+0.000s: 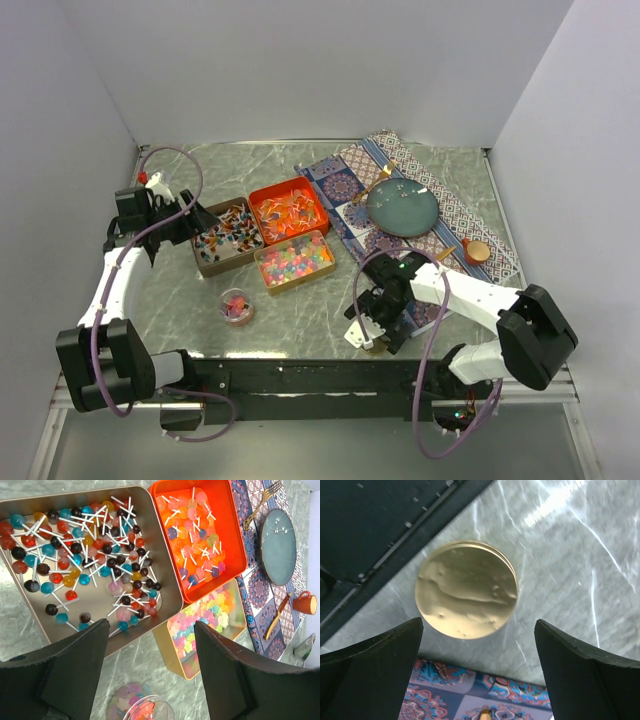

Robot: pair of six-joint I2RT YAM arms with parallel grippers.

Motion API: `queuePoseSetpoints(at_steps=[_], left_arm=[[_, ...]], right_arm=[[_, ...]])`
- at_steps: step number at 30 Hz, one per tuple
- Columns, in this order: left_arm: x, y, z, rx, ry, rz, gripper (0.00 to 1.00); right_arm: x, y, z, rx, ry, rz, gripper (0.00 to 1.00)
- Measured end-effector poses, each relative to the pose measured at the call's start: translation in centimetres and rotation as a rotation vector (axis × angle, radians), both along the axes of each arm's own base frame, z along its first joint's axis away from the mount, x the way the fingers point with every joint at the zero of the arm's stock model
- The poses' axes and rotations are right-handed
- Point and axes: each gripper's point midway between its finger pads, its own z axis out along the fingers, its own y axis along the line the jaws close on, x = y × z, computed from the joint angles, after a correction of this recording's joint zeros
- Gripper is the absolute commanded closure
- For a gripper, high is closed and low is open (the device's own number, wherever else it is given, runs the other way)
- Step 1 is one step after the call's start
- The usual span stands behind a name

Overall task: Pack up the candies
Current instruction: Pick up the bottle lid at the center of the board.

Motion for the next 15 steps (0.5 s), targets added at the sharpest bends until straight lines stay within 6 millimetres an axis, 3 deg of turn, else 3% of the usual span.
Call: queuePoseSetpoints(at_steps=[7,15], left_arm=[[0.0,0.1,-0.1,0.006,0.001,0.006,0.25],[-0.1,0.3,-0.4,0.018,0.004,0.011,0.25]], right_arm=[[-1.3,-0.7,-0.2,-0.038,0.056,0.006,0.0],[-1.4,0.0,-1.1,-0.064,0.079,-0.038,0.0]])
